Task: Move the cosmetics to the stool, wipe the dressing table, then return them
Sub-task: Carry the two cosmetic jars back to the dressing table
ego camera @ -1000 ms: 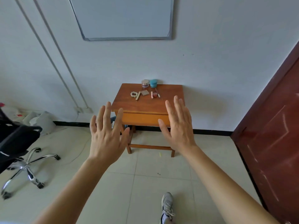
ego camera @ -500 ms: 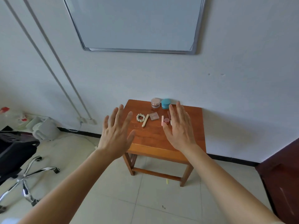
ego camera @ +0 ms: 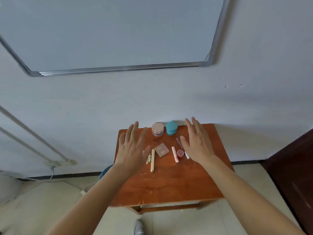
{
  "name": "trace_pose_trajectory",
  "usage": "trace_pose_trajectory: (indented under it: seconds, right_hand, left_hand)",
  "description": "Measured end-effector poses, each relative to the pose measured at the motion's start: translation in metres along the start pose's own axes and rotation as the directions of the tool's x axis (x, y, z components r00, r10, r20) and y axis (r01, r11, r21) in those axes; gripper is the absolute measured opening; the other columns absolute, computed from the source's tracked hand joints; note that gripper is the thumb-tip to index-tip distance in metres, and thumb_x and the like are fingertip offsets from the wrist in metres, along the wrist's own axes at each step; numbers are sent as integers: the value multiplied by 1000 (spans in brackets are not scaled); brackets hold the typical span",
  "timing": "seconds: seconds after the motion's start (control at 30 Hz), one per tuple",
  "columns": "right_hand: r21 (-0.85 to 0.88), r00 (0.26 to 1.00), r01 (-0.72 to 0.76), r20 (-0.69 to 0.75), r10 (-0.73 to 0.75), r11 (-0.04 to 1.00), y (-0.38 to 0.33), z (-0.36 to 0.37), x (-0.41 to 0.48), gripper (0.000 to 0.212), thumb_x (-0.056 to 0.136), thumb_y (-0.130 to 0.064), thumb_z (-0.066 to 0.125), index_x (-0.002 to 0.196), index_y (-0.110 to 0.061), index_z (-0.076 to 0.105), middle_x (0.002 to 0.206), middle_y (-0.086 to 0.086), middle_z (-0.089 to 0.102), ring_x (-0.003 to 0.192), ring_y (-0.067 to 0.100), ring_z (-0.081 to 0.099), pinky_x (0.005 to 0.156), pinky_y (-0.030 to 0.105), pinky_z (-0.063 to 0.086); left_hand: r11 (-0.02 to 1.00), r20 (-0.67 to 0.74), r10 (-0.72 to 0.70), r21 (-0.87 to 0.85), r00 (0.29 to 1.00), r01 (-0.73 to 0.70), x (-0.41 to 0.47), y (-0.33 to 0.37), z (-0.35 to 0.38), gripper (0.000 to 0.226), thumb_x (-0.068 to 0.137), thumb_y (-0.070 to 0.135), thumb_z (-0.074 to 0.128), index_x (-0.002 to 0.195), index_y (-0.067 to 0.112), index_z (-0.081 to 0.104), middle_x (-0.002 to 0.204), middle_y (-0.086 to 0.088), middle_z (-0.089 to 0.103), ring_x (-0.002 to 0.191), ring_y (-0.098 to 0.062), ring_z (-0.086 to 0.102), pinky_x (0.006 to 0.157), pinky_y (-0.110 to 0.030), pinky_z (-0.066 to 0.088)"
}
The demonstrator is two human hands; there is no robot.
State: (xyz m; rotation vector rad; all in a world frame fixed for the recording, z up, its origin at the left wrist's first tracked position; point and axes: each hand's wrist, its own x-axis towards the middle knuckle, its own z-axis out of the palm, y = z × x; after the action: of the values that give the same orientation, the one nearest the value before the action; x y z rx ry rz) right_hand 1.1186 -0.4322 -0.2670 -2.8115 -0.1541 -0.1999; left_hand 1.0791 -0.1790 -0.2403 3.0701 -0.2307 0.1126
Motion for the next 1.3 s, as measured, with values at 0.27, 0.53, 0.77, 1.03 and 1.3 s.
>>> trace_pose_trajectory:
  seconds: [0.27, 0.53, 0.77, 1.03, 1.3]
  right_hand:
    - [18, 988, -153, 31, 152, 988, -14, 41, 69, 69, 99, -44, 48, 155, -28, 11, 165, 6, 12, 151, 25, 15, 117, 38, 17]
    - [75, 982, -135, 144, 124, 988, 13, 92, 118, 62, 97, -35, 57, 151, -23, 28, 149, 3, 41, 138, 21, 40, 111, 35, 36]
    - [27, 961, -55, 271, 46, 998, 48, 141, 143, 63, 96, -44, 53, 152, -26, 27, 149, 12, 33, 133, 28, 42, 103, 39, 45]
    - [63, 965, 3, 260, -20, 998, 60, 169, 135, 70, 92, -52, 58, 149, -22, 31, 158, 15, 28, 144, 31, 33, 118, 46, 29]
    - [155, 991, -4, 136, -17, 988, 58, 177, 134, 60, 83, -49, 73, 125, -16, 47, 141, 13, 52, 128, 28, 52, 113, 44, 35]
  left_hand:
    - [988, 109, 101, -132, 989, -86, 95, -39, 32, 66, 98, 54, 35, 154, 32, 7, 164, -1, -6, 151, -25, -4, 120, -49, 10]
    - [981, 206, 27, -193, 978, 14, 141, -24, 95, 63, 97, 52, 43, 150, 33, 16, 163, 0, 9, 150, -26, 9, 118, -48, 15]
    - [963, 268, -82, -225, 960, 145, 168, 4, 150, 65, 95, 44, 50, 150, 31, 18, 161, -7, 17, 148, -30, 15, 115, -50, 25]
    - [938, 255, -162, -259, 953, 229, 171, 28, 198, 62, 93, 33, 55, 148, 29, 26, 163, -11, 2, 147, -34, 13, 109, -53, 33]
    - [903, 150, -188, -362, 971, 231, 177, 24, 208, 39, 88, 37, 67, 115, 19, 47, 160, -12, 21, 145, -32, 23, 107, -49, 38]
